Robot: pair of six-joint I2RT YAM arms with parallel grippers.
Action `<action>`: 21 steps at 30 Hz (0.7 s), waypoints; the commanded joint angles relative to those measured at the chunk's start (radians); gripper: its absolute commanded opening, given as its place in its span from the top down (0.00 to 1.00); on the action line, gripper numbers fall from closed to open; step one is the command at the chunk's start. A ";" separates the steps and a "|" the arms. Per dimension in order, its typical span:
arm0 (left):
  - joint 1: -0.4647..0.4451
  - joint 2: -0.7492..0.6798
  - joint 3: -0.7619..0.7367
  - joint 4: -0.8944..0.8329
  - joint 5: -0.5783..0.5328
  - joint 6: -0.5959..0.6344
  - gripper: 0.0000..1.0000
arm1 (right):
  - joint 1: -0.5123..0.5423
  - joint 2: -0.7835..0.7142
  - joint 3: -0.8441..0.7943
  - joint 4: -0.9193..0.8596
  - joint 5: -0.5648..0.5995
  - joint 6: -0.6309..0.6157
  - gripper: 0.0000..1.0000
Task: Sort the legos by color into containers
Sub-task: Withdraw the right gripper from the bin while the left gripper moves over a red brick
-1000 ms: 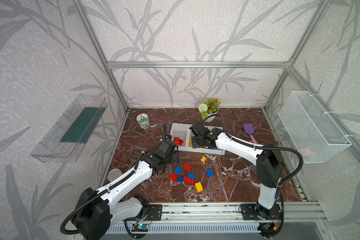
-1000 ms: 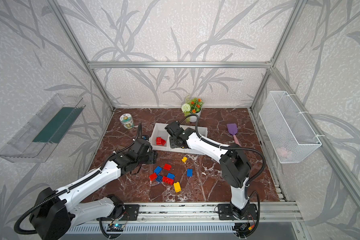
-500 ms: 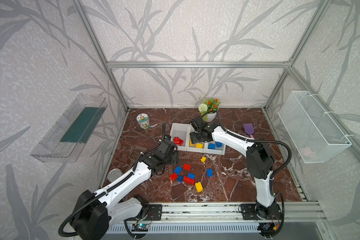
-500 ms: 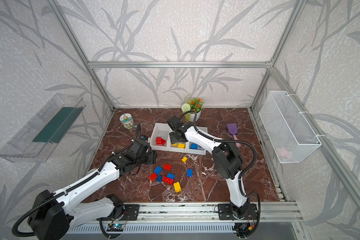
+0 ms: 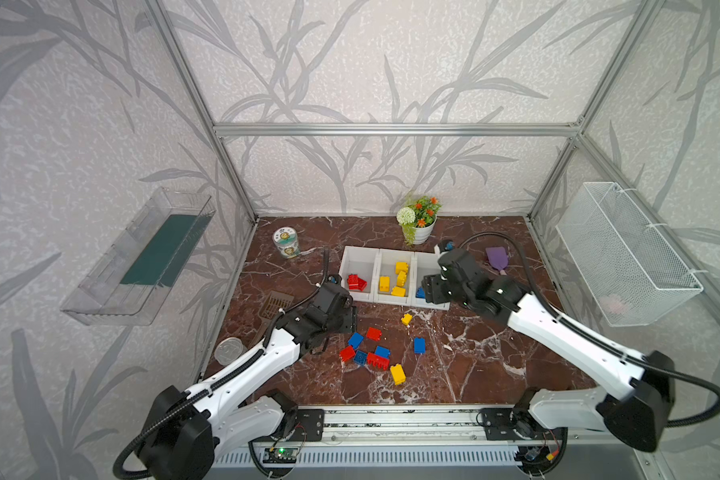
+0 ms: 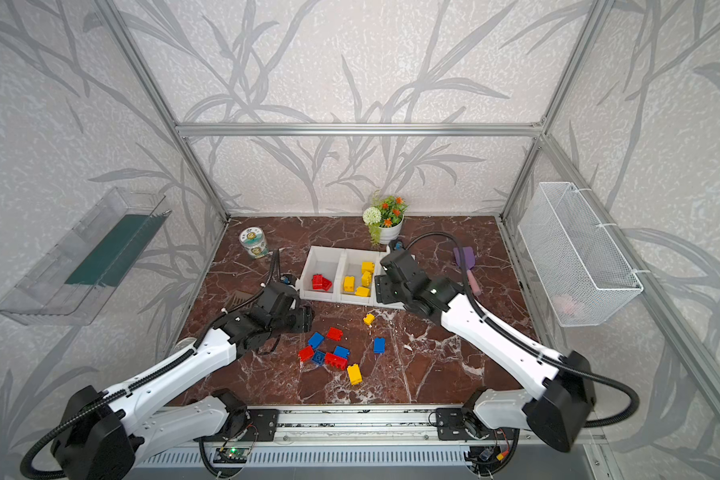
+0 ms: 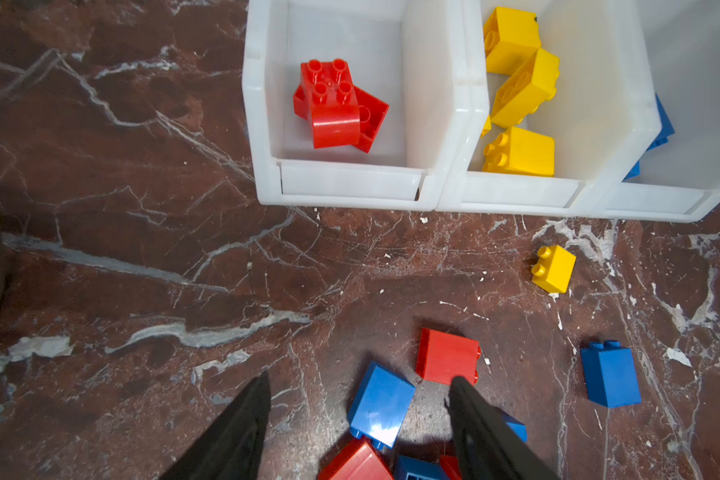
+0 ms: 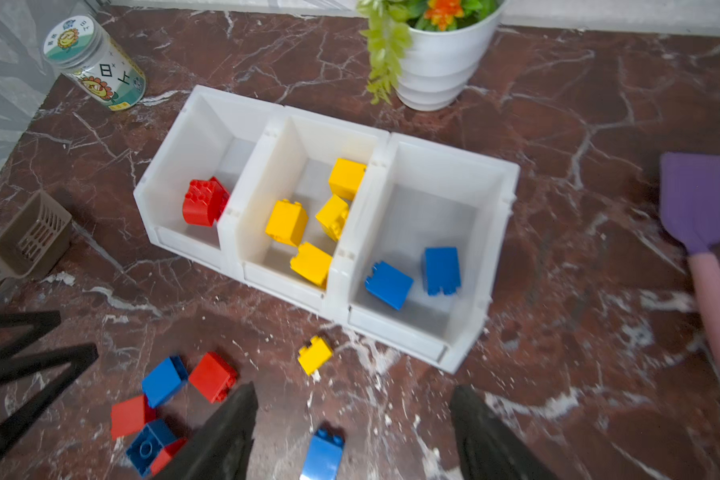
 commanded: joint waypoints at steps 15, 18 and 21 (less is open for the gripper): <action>-0.003 0.055 -0.015 0.032 0.098 -0.018 0.30 | 0.090 -0.221 -0.371 -0.074 0.052 0.344 0.26; -0.005 0.079 -0.005 0.036 0.111 -0.012 0.30 | 0.095 -0.154 -0.329 -0.096 0.036 0.331 0.26; -0.009 0.106 0.005 0.039 0.117 -0.010 0.30 | 0.109 -0.098 -0.309 -0.079 0.026 0.326 0.26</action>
